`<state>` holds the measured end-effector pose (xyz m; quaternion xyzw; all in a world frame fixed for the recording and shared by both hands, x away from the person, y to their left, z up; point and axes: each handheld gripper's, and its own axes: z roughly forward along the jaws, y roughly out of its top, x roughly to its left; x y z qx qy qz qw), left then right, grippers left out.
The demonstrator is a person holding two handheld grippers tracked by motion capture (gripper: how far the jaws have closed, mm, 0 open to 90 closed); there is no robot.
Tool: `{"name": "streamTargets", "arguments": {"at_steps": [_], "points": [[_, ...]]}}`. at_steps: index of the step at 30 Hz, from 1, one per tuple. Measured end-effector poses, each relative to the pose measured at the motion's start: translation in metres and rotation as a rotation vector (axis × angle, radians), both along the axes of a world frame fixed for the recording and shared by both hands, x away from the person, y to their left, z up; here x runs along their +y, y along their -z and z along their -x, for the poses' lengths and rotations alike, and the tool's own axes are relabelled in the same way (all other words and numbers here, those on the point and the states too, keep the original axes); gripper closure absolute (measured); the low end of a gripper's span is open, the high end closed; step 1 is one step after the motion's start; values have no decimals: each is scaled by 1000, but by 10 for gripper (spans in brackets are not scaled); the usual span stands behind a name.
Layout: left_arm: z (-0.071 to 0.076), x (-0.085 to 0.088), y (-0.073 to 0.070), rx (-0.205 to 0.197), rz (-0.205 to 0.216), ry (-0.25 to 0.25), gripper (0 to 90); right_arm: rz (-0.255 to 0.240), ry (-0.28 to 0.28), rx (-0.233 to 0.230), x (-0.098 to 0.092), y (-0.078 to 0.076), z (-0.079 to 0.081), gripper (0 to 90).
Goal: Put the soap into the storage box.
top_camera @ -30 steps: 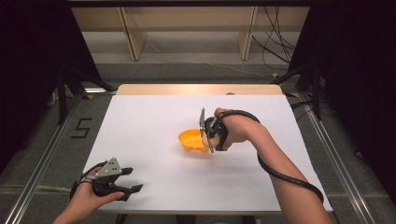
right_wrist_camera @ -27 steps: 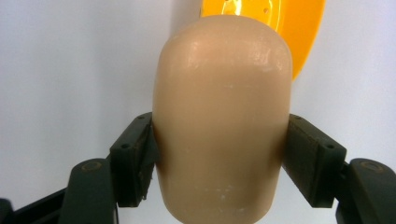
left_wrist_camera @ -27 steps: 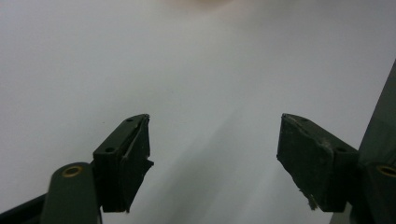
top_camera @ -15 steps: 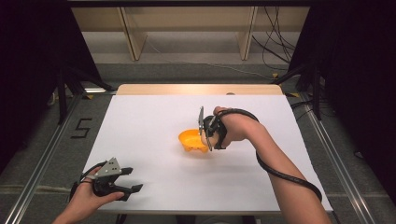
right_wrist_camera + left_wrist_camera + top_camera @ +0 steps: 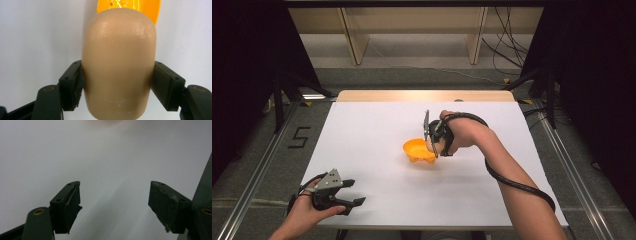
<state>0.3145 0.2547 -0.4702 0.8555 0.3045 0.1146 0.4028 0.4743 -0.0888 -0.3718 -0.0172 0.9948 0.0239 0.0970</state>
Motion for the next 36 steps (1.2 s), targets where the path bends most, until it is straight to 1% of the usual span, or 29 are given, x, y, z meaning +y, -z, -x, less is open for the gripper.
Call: {"name": "streamTargets", "arguments": {"at_steps": [1,3,4,6,7,8,9,11,12,13,14,15,16,17,18,19,20,21,24,25,26,27,28,29,31,32,33,34,36], "points": [[0,0,0,-12,-9,-3,254,4,0,-8,1,-1,0,332],[-1,0,0,-13,-5,-10,254,-4,1,-2,1,-2,-1,332],[0,0,0,17,9,-13,254,-2,1,-8,2,-4,-1,332],[0,-1,1,11,13,-16,254,0,-5,-5,3,-6,-4,332],[0,0,0,-2,6,-5,254,2,-17,-7,4,-7,-5,332],[0,0,-1,-5,7,6,254,-4,-10,-10,4,-7,-6,332],[2,-1,0,11,40,-24,254,-4,-1,-13,7,-8,-6,332],[2,-1,0,13,39,-24,254,-15,-13,-14,9,-7,-8,332],[2,-1,1,15,34,-20,254,-6,2,-16,11,-7,-7,332],[2,-1,1,15,34,-20,254,1,-1,-16,12,-7,-7,332],[1,0,0,1,24,-5,254,1,-1,-16,12,-7,-7,332],[0,1,-1,-4,4,8,254,-1,-7,-19,14,-6,-8,332],[0,1,-1,-4,4,8,254,-1,-7,-19,14,-6,-8,332],[1,-1,0,6,32,-12,254,1,-4,-28,15,-6,-8,332],[2,-1,0,9,35,-16,254,-8,0,-20,16,-6,-9,332],[2,-1,0,13,38,-22,254,-8,-9,-22,16,-6,-10,332],[1,1,0,6,13,-15,254,0,-7,-28,17,-6,-10,332],[2,0,0,13,35,-22,254,1,-6,-33,17,-6,-10,332],[2,-1,0,13,38,-21,254,-7,-6,-24,17,-6,-10,332],[2,-1,0,14,38,-21,254,-8,0,-35,17,-6,-10,332],[2,-1,0,15,36,-20,254,-8,-2,-34,17,-6,-10,332],[2,-1,0,15,34,-20,254,-7,-20,-35,17,-6,-11,332],[2,-1,0,15,35,-20,254,-7,-13,-35,17,-6,-11,332],[2,-1,0,16,35,-20,254,-20,-30,-32,15,-4,-13,332],[2,-1,0,15,36,-21,254,-21,-29,-33,15,-4,-14,332],[2,-1,0,15,36,-21,254,-11,-14,-38,16,-5,-13,332],[1,0,0,5,28,-11,254,-13,-36,-53,16,-5,-14,332],[1,0,0,4,28,-10,254,-24,-56,-54,16,-4,-16,332],[2,-1,0,13,34,-21,254,-21,-54,-59,16,-4,-16,332]]}}
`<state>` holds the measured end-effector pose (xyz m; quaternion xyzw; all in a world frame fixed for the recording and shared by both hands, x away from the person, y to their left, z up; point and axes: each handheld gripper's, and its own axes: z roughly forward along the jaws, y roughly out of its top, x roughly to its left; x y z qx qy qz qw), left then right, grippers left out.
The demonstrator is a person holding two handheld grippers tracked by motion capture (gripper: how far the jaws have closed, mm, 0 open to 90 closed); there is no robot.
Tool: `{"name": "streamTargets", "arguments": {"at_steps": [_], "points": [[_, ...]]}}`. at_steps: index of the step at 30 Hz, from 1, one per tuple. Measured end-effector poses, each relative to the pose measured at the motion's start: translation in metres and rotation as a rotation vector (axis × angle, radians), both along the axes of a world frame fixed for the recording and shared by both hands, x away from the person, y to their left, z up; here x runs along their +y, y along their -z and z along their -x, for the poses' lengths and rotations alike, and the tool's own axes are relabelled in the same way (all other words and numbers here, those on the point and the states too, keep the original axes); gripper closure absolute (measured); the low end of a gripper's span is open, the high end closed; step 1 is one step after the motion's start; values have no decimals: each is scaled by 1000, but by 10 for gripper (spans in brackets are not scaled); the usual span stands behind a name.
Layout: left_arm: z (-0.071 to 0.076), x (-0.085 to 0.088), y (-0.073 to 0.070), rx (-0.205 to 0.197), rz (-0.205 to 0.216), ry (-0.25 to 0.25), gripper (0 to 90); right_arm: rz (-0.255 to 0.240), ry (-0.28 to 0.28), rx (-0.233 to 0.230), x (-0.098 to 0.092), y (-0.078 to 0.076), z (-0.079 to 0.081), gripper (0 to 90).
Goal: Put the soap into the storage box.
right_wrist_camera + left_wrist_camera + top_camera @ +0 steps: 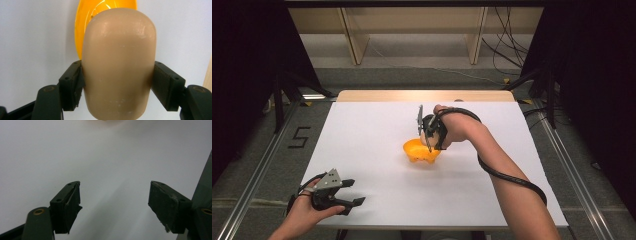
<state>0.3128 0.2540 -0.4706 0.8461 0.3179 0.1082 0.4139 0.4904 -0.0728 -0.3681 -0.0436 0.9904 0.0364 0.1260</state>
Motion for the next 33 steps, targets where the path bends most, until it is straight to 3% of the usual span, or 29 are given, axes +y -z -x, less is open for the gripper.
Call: {"name": "streamTargets", "arguments": {"at_steps": [1,5,9,11,15,18,20,22,24,25,33], "points": [[0,0,0,2,3,-1,254,12,38,10,0,0,2,332],[0,0,0,3,2,0,254,11,41,4,1,1,2,332],[0,0,0,2,3,-1,254,1,9,1,4,2,0,332],[0,0,0,2,3,-1,254,6,35,-9,5,2,2,332],[0,0,0,2,4,-2,254,-13,16,1,5,3,0,332],[0,1,0,-3,-4,-2,254,4,29,1,7,2,1,332],[0,1,0,-4,-5,-2,254,7,24,-14,8,3,1,332],[0,1,0,0,-2,-1,254,-3,10,2,8,4,0,332],[-2,2,-1,-18,-24,17,254,1,16,-2,10,4,1,332],[-1,1,0,-14,-9,11,254,4,10,-10,11,3,1,332],[-1,1,0,-20,-11,5,254,2,-10,-15,17,5,0,332]]}}
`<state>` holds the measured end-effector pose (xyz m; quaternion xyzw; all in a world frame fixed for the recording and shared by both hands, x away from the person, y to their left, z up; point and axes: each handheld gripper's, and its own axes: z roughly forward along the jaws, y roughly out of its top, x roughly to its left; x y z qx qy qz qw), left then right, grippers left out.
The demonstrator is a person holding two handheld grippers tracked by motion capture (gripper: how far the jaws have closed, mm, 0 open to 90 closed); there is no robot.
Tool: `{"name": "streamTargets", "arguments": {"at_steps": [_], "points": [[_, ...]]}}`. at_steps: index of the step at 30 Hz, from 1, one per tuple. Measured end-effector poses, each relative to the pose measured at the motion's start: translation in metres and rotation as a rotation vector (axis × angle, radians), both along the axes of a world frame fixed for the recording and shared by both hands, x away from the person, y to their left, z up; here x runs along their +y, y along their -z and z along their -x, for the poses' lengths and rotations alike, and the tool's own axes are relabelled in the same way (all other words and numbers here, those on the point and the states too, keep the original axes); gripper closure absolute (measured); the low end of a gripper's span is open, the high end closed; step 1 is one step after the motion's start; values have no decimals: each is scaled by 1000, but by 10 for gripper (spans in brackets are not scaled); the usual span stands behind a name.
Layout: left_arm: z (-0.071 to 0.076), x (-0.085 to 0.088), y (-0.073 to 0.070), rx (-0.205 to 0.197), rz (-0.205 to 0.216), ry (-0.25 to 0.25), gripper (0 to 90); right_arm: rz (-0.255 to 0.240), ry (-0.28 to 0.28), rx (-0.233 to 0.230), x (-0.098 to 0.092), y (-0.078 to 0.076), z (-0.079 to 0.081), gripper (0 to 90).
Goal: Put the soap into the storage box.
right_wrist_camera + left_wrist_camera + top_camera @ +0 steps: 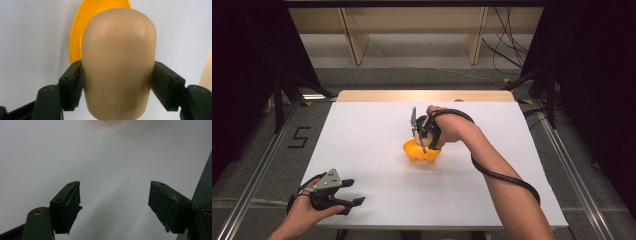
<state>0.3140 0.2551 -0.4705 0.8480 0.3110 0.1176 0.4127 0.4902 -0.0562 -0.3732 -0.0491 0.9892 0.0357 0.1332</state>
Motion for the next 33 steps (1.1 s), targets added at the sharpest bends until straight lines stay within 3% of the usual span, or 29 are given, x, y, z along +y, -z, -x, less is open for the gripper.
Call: {"name": "streamTargets", "arguments": {"at_steps": [3,4,7,8,9,18,22,24,33], "points": [[-1,0,0,-1,-12,0,254,5,11,0,1,0,1,332],[0,0,0,2,6,2,254,1,4,8,2,1,1,332],[0,0,0,2,6,5,254,-19,-15,17,3,4,-1,332],[0,0,0,2,4,6,254,1,-11,12,4,3,-1,332],[0,0,0,2,4,6,254,10,-45,4,5,3,-3,332],[0,0,0,6,10,5,254,12,-49,7,9,6,-4,332],[0,2,-1,4,-11,17,254,13,-47,7,11,7,-3,332],[0,1,-1,5,2,6,254,5,-65,9,12,8,-5,332],[0,1,-1,7,10,4,254,11,-49,21,16,13,-5,331]]}}
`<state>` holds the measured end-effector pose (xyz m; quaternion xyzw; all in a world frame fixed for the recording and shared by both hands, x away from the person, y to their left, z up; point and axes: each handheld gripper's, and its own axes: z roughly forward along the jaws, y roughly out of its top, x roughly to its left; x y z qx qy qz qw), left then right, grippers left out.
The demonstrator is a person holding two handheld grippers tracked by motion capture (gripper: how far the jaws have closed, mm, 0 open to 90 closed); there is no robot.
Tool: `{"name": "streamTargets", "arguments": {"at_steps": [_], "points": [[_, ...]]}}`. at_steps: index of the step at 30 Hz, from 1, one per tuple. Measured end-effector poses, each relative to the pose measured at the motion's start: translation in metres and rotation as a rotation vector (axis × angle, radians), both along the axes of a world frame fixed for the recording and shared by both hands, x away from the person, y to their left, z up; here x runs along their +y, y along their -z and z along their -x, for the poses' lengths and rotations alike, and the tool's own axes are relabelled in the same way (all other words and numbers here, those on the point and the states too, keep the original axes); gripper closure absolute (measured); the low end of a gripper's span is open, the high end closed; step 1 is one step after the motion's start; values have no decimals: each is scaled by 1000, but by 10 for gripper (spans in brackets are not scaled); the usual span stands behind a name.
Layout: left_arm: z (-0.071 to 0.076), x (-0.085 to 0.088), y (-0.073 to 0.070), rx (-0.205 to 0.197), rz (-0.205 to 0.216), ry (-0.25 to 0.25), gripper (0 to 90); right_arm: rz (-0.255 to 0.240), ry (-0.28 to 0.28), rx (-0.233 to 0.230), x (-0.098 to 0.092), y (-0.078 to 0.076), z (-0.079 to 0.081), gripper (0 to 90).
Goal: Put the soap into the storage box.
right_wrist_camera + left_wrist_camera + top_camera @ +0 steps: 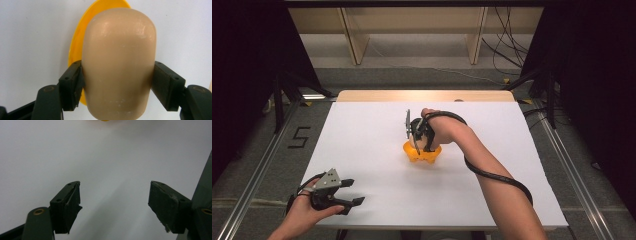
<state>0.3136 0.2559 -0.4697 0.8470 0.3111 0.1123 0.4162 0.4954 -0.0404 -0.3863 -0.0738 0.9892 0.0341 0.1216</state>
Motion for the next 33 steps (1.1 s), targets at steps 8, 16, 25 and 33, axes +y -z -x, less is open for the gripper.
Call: {"name": "streamTargets", "arguments": {"at_steps": [8,16,25,33], "points": [[0,0,0,1,0,0,254,3,35,16,0,5,1,331],[0,1,0,-1,-8,2,254,-6,47,41,2,9,1,331],[0,1,-1,-1,-8,4,254,-23,49,55,4,15,0,331],[0,1,0,-2,-8,5,254,6,77,56,5,15,0,330]]}}
